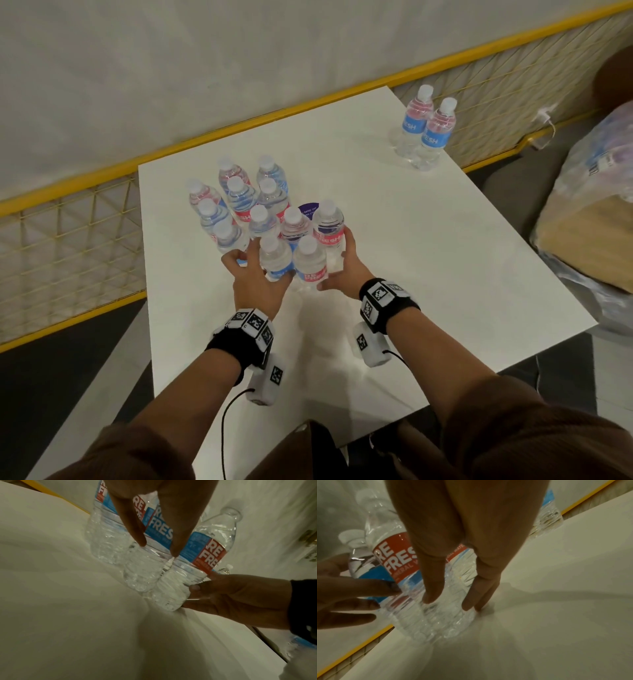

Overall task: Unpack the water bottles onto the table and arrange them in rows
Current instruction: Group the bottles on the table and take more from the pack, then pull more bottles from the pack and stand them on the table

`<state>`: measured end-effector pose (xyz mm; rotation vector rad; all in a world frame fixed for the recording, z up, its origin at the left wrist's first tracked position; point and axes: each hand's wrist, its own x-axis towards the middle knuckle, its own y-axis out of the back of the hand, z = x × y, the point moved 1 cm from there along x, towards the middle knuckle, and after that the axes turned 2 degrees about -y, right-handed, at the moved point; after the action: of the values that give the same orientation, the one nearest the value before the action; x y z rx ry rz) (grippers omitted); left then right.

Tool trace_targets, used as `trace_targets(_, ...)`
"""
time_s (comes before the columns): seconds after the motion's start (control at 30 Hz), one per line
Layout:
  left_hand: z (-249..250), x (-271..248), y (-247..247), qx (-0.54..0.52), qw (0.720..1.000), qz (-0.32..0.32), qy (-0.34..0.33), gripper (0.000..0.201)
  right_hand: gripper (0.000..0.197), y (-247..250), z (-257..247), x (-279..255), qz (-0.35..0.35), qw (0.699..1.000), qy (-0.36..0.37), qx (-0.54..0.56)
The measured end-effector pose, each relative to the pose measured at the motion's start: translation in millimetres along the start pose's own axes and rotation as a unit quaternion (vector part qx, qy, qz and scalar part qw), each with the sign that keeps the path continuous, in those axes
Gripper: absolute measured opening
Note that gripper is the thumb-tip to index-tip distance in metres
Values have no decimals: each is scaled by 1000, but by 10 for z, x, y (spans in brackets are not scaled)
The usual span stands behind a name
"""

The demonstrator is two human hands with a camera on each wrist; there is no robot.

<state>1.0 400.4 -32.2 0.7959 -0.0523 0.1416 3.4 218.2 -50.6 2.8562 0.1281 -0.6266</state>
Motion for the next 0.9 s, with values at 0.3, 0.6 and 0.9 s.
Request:
trace_targets(0.3, -76, 57, -8, -99, 991, 77, 45, 83, 131, -342, 82, 106, 55, 998, 32, 16)
trace_targets(0.6, 107, -307, -896, -99, 939, -182, 275, 21, 71, 675, 436, -280, 61, 990, -103, -68)
trace_targets(0.9, 2333, -483, -1925, 9, 901, -407, -152, 8, 44, 2651, 823, -865, 189, 967, -168, -2)
